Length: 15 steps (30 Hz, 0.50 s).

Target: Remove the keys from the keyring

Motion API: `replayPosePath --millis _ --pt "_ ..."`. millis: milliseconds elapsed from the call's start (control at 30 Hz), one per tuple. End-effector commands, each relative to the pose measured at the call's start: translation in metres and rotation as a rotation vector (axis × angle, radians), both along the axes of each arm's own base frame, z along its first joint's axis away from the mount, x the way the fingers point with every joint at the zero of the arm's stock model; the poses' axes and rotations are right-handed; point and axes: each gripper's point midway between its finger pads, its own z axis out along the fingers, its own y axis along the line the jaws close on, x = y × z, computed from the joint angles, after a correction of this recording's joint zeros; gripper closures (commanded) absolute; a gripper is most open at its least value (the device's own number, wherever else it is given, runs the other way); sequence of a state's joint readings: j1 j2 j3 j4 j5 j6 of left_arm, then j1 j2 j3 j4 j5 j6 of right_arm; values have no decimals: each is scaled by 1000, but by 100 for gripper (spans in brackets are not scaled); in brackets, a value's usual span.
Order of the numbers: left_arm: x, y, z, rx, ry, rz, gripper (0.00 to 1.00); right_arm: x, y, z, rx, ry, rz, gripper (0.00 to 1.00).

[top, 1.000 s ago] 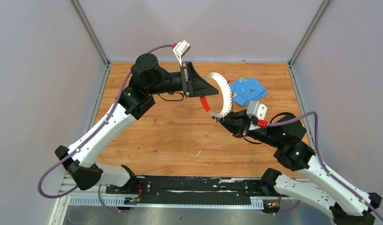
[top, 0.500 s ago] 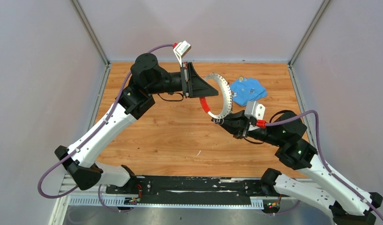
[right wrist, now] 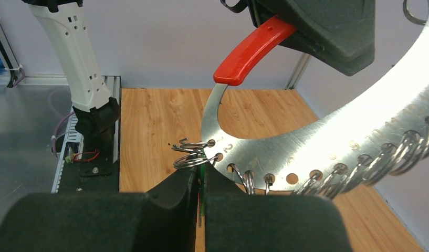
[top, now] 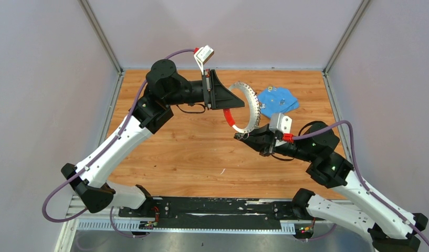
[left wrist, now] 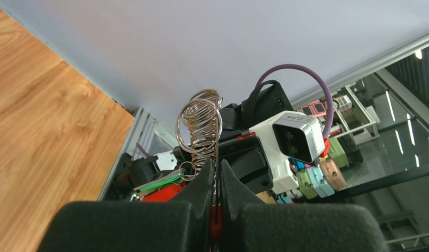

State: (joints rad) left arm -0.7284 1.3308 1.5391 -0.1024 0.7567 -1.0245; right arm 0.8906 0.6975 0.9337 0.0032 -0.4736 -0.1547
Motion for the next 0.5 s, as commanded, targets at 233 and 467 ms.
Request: replayPosePath --millis 233,467 --pt "-8 13 25 -34 -120 31 100 -14 -5 3 1 -3 38 99" --pt "-3 12 19 -23 -176 55 100 -18 -7 -2 -11 18 51 99"
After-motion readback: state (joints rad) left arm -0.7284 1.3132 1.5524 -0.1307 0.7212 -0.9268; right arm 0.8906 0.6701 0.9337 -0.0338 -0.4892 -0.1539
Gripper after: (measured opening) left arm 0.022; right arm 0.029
